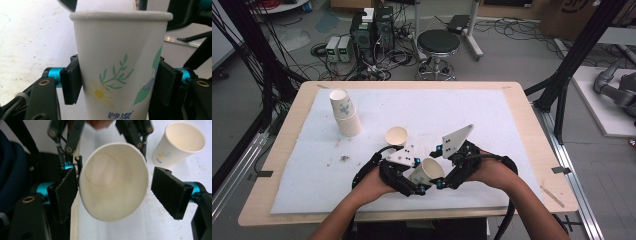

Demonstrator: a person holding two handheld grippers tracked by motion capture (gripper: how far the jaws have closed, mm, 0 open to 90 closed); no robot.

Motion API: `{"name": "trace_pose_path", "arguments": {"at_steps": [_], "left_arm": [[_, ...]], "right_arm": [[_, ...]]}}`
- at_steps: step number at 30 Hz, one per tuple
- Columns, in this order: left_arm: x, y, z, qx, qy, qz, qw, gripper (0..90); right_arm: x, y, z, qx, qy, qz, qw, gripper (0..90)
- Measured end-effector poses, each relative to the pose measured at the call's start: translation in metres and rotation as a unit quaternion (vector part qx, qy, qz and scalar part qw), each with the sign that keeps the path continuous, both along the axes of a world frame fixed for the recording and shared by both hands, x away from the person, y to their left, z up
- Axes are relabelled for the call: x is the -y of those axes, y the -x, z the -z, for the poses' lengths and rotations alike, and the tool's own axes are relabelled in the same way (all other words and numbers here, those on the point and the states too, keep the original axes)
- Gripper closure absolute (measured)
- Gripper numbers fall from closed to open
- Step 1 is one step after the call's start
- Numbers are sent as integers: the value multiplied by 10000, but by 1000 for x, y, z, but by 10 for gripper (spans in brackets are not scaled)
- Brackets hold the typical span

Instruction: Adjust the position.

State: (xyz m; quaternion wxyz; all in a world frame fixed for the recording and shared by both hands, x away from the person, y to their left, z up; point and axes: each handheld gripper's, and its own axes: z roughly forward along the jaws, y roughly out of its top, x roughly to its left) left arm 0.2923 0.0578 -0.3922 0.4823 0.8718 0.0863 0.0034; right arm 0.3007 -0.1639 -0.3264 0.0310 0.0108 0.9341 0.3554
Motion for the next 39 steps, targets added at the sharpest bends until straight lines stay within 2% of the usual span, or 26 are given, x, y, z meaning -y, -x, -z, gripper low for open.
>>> {"name": "trace_pose_path", "arguments": {"at_steps": [4,7,8,12,16,17,19,23,26,29,33,34,35,39], "left_arm": [[-3,1,7,-49,335,-185,9993,321],[-5,1,12,-34,509,-300,9982,321],[-5,2,14,-32,624,-379,9973,320],[-11,3,20,48,931,-605,9938,321],[-16,4,25,124,1166,-750,9903,320],[-18,4,26,129,1220,-780,9894,320],[-21,5,27,173,1295,-825,9880,320],[-28,7,29,254,1466,-914,9846,319],[-33,9,28,396,1575,-1071,9809,319],[-38,13,24,529,1692,-1179,9771,317],[-46,17,23,665,1837,-1367,9711,313],[-48,17,23,664,1889,-1425,9693,312],[-51,16,23,657,1900,-1457,9687,309],[-57,15,23,764,2003,-1617,9633,307]], "right_arm": [[15,1,1,-33,-395,195,9990,221],[30,3,3,-30,-699,408,9967,221],[33,3,4,-26,-765,480,9959,221],[54,7,10,8,-1138,846,9899,220],[76,10,20,-58,-1438,1217,9821,220],[79,10,22,-54,-1476,1263,9809,220],[89,10,28,-74,-1623,1446,9761,220],[101,12,38,-30,-1781,1733,9686,220],[109,12,47,67,-1913,2017,9606,220],[113,13,56,100,-1892,2295,9547,221],[120,15,68,144,-1998,2560,9457,220],[121,15,69,141,-1989,2611,9445,221],[124,15,70,157,-1963,2674,9432,220],[134,16,72,287,-1939,2880,9373,221]]}}
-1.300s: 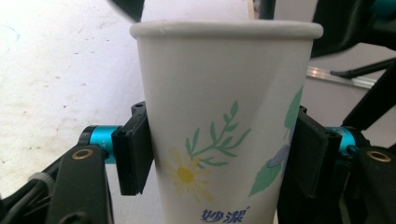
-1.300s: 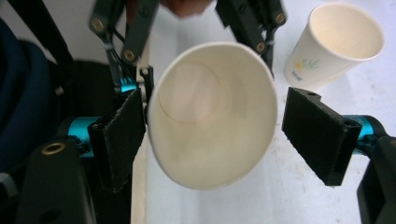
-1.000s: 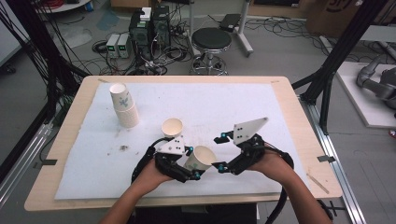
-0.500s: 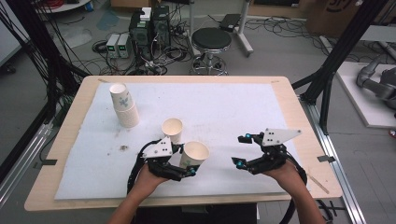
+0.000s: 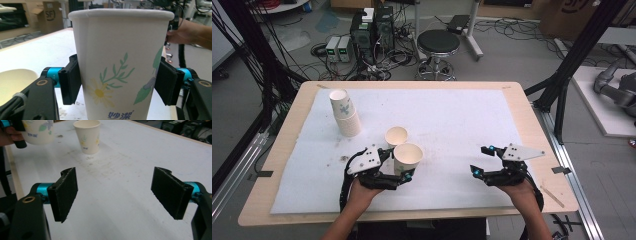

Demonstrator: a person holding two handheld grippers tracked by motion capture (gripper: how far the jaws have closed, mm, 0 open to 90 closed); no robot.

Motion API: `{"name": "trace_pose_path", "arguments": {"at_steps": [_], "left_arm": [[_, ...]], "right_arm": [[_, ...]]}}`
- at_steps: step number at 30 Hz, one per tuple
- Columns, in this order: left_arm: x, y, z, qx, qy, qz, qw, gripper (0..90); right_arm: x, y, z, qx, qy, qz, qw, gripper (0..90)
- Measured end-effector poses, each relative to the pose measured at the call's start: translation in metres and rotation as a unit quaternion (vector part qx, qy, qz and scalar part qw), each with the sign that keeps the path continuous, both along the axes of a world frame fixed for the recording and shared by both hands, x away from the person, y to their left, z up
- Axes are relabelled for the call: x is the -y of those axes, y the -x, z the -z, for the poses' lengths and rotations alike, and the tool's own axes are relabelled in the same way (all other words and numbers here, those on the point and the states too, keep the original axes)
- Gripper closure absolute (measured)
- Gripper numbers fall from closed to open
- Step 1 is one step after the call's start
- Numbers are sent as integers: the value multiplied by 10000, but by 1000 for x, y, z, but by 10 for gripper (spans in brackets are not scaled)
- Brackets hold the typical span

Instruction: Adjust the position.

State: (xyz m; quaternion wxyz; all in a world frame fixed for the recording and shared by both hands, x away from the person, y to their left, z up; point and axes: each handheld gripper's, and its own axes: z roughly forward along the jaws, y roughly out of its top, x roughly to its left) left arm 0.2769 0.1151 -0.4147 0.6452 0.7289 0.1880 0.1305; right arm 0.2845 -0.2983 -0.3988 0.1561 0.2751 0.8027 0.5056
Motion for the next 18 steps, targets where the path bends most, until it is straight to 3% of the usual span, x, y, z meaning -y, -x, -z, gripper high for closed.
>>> {"name": "trace_pose_path", "arguments": {"at_steps": [7,18], "left_arm": [[-9,1,1,-32,259,-171,9995,305],[-8,2,1,44,310,-133,9994,307]], "right_arm": [[9,-1,7,-61,-40,240,9997,221],[11,0,4,35,-90,346,9994,221]]}}
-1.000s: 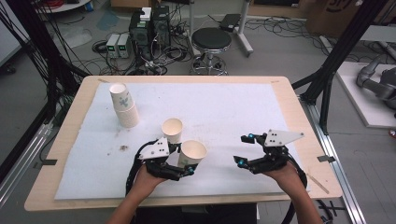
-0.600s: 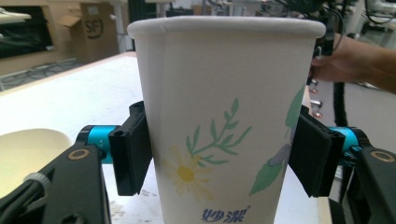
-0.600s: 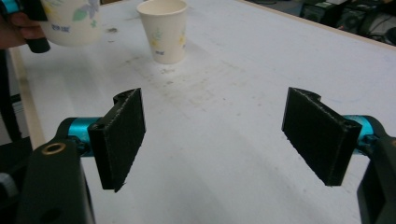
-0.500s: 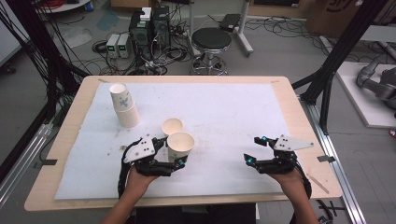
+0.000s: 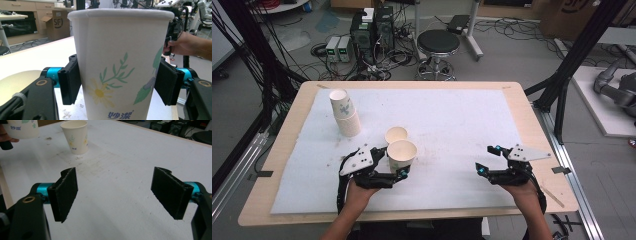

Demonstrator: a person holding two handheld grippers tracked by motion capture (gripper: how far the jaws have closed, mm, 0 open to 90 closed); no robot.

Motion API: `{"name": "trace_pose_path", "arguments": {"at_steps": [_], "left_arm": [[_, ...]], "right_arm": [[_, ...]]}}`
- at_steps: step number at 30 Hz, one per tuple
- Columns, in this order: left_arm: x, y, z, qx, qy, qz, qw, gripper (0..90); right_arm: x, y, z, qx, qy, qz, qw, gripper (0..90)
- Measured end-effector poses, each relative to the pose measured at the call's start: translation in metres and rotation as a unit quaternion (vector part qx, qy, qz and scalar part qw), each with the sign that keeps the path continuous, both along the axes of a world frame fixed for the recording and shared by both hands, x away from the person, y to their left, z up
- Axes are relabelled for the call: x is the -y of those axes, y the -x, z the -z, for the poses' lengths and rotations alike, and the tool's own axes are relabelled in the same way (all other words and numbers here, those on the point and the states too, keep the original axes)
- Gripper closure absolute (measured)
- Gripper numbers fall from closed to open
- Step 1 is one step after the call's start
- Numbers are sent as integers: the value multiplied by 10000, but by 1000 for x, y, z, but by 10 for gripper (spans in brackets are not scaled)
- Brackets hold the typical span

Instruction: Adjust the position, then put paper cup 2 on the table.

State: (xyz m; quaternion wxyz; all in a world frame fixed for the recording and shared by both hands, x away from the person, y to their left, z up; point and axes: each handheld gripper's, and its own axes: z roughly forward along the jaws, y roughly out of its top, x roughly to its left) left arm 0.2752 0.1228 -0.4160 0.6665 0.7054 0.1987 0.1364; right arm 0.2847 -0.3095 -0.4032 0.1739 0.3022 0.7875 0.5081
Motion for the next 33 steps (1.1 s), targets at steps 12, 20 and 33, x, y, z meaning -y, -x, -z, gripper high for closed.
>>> {"name": "trace_pose_path", "arguments": {"at_steps": [12,20,33], "left_arm": [[11,-6,3,104,-184,-28,9998,305],[36,-16,6,68,-195,157,9997,304],[80,-36,25,-64,-323,88,9994,301]], "right_arm": [[2,2,-1,67,10,58,10000,221],[4,1,-1,76,3,66,9999,221],[10,2,-1,60,2,135,9999,221]]}}
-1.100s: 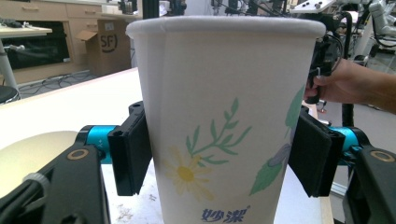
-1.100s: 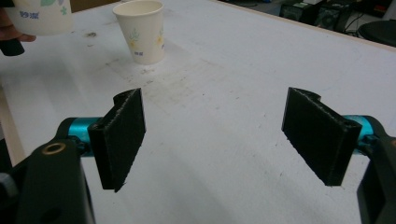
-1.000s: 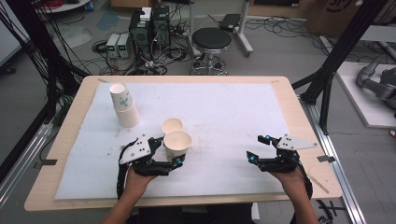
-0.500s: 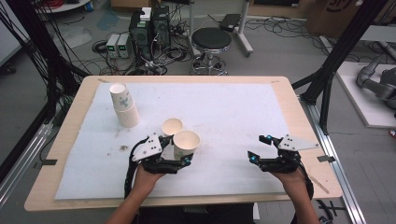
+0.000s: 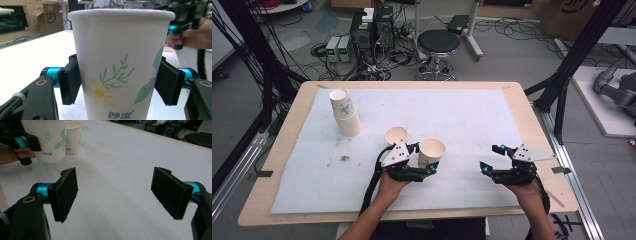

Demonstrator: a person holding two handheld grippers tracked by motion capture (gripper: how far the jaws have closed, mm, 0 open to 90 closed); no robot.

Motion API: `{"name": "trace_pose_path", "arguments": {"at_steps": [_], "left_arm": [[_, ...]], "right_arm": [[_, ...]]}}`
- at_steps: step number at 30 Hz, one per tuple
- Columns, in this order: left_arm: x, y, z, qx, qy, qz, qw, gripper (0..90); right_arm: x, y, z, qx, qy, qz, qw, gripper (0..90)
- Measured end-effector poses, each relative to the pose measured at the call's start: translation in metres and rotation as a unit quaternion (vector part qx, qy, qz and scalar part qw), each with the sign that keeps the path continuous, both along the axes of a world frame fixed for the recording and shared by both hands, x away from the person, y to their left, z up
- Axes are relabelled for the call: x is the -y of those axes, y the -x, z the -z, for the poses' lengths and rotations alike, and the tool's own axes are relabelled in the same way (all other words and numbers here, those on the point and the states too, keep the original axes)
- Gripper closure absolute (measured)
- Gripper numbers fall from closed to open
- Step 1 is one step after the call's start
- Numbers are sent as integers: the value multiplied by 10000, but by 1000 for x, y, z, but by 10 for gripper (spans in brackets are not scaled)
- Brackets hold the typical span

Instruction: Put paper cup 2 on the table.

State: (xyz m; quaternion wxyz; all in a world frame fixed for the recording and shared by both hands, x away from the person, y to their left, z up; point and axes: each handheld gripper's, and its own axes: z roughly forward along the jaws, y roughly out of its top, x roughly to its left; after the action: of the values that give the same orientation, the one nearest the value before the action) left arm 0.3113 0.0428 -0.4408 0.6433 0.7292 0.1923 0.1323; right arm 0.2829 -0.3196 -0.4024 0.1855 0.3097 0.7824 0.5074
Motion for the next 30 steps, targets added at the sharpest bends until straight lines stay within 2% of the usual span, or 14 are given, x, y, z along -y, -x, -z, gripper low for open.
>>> {"name": "trace_pose_path", "arguments": {"at_steps": [6,9,13,20,22,26,27,30], "left_arm": [[15,-9,9,-95,-204,-111,9997,301],[23,-12,14,-154,-382,-149,9990,302],[31,-13,13,-147,-672,-354,9970,306],[41,-16,13,-350,-1141,-674,9906,314],[44,-16,13,-354,-1238,-755,9888,314],[49,-14,13,-263,-1640,-792,9829,316],[49,-13,12,-255,-1683,-810,9821,317],[45,-11,12,-421,-1647,-856,9817,316]], "right_arm": [[3,0,1,14,-20,10,10000,221],[4,0,1,1,-29,-1,10000,221],[3,-1,1,11,-28,-17,10000,221],[1,0,0,6,-20,-50,10000,221],[1,0,0,9,-15,-53,10000,221],[1,1,0,-5,-19,-46,10000,221],[2,1,0,34,-7,-47,10000,221],[2,1,0,-9,-23,-53,10000,221]]}}
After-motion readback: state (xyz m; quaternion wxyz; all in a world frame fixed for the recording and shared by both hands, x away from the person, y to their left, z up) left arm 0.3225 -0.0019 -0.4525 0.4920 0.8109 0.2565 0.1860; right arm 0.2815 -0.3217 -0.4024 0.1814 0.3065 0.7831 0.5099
